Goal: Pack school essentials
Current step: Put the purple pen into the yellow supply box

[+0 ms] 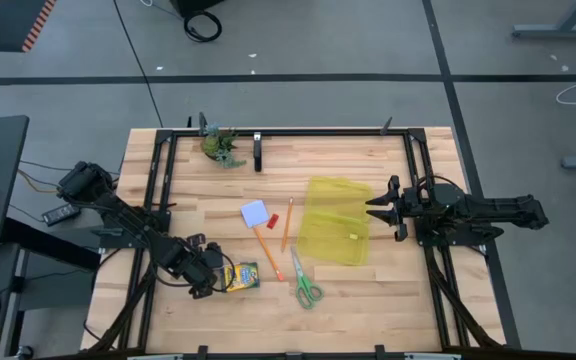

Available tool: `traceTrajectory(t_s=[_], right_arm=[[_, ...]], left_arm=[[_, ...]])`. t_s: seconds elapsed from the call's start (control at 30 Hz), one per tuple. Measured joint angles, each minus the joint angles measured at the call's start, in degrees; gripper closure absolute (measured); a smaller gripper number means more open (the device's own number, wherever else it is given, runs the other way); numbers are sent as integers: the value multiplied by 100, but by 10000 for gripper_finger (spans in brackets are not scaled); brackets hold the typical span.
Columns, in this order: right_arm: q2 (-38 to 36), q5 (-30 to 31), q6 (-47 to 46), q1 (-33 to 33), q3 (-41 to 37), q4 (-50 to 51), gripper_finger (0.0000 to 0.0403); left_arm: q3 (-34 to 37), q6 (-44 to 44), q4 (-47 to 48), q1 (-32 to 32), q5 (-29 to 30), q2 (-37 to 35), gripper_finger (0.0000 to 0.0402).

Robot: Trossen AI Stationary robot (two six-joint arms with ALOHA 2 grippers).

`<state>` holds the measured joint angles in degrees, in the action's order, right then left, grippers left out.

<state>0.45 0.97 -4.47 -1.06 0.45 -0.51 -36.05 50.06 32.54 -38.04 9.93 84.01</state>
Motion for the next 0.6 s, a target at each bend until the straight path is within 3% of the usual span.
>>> traceTrajectory(t_s=[0.6], right_arm=[[1,0,0,0,0,0,272]], left_arm=[[-2,12,43,-4,-57,-4,349]])
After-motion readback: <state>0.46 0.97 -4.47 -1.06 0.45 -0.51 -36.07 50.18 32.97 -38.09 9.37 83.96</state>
